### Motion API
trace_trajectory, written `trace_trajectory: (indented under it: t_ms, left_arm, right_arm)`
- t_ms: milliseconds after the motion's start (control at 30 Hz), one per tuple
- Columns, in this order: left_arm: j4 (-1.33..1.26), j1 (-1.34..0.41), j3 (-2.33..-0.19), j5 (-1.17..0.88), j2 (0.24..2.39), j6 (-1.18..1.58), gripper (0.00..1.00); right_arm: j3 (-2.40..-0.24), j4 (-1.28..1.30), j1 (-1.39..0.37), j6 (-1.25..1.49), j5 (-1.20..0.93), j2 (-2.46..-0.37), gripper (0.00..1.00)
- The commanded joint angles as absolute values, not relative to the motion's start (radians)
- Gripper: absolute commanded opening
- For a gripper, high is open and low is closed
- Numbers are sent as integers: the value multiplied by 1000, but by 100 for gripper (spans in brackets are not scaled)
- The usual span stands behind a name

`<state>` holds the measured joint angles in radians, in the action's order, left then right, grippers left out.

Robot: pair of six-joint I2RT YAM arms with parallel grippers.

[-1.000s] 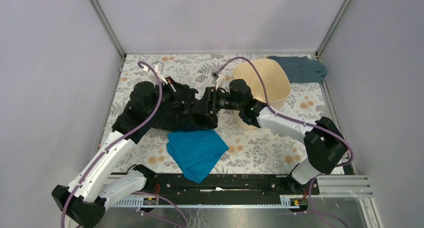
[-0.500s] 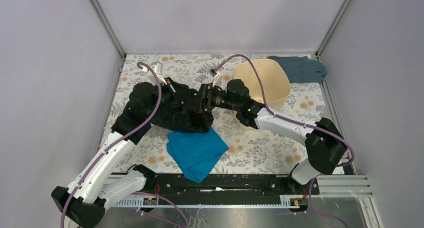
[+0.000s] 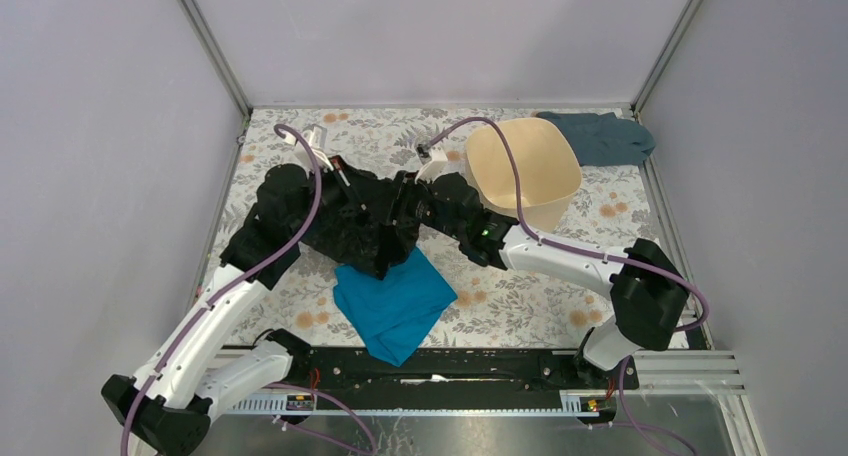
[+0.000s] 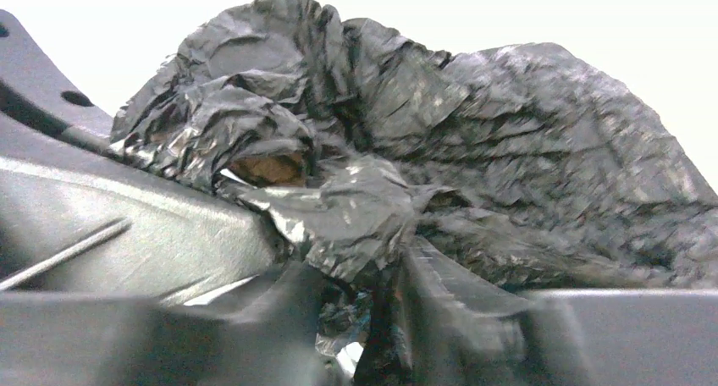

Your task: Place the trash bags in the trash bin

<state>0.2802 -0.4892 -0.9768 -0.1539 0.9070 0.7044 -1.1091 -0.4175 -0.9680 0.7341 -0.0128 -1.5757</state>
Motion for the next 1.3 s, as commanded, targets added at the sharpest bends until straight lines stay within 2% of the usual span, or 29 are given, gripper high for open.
trace_trajectory:
  t_ms: [0,67,100,167,233,500,600,667,733,833,1000,1267]
  left_arm:
    - [297,-492,-1040,-166,877,667,22]
    - [337,-492,-1066,-139,862,629,55]
    - [354,-492,-1079,-124,850,606,69]
    - [385,-492,-1104,-91,812,560,88]
    - [413,-492,-1132,-60,772,516,98]
    - [494,-492,-1246,80,617,384,99]
    - [549,-492,-1280,148,603,361,99]
    - [579,-492,-1294,176,611,360,99]
    - [590,-492,-1298,173,616,368,99]
    - [583,-492,-1305,140,630,397,99]
    - [581,-492,-1348,13,710,449,99]
    - [429,-492,-1336,-280,827,674,99]
  right_arm:
    - [-1120,-535,-978,722,106,-1576,25]
    - [-1098,-514,-976,684,167,-1551,4]
    - [-1090,-502,-971,657,192,-1537,0]
    - [-1094,-486,-945,602,171,-1513,0]
    - [-1143,-448,-908,574,118,-1504,0]
    - [-1607,-38,-811,454,-63,-1519,0]
    - [-1844,223,-811,332,-24,-1510,0]
    - [-2086,436,-811,268,56,-1529,0]
    - [-2194,562,-811,241,155,-1513,0]
    - [-2164,589,-811,227,248,-1410,0]
    - [-1990,471,-811,184,287,-1229,0]
    - [-1930,558,-811,150,419,-1217,0]
